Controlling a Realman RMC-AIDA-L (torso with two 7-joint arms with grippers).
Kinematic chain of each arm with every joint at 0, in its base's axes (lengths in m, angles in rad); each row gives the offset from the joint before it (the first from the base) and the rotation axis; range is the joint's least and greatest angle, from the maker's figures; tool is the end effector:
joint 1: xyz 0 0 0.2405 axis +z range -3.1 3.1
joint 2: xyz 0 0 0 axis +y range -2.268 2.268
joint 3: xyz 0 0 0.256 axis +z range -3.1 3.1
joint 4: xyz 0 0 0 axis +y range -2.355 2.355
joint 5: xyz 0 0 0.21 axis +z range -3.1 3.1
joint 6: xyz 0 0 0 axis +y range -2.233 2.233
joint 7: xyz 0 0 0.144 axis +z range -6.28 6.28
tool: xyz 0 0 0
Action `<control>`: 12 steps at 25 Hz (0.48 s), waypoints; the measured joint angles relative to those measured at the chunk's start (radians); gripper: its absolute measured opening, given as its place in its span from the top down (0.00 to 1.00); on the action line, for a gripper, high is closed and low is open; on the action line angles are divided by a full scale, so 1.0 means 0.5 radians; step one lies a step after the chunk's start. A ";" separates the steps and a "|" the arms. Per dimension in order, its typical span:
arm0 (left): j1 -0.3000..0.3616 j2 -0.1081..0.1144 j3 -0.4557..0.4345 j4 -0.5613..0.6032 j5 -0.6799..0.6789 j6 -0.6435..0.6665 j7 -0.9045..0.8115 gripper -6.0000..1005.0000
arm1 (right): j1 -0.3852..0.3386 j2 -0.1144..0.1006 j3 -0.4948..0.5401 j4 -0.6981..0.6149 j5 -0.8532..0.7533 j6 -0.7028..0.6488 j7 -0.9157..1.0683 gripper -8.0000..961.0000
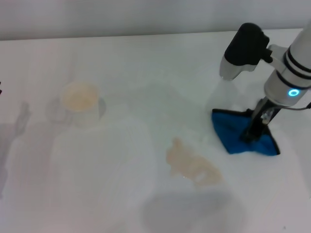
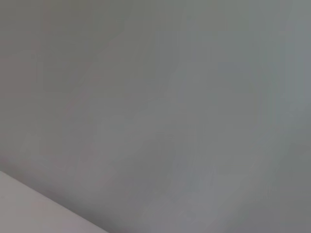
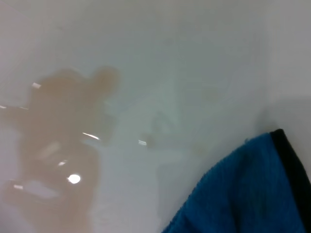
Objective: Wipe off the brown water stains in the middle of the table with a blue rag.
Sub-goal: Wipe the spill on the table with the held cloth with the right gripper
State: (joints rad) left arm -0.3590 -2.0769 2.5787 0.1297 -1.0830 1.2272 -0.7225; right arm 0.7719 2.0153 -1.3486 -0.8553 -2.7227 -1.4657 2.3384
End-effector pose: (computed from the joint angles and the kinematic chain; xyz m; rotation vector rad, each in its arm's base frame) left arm -0.3511 0.2949 -0.0193 -1.4551 -1.0445 -1.0626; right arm 0.2471 0.3729 -0.0101 -2.6209 0.8778 -0.9000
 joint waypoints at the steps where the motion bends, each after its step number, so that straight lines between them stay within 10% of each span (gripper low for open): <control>1: 0.000 0.000 0.000 0.000 0.000 0.000 0.000 0.11 | -0.005 -0.001 -0.022 -0.004 0.040 -0.012 -0.001 0.87; 12: 0.003 -0.003 0.000 0.004 0.000 0.000 -0.001 0.11 | -0.145 0.005 -0.389 -0.208 0.516 -0.236 -0.039 0.89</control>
State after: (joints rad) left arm -0.3575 -2.0786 2.5786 0.1316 -1.0830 1.2272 -0.7229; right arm 0.6995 2.0177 -1.5431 -0.9594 -2.4646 -1.5838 2.3191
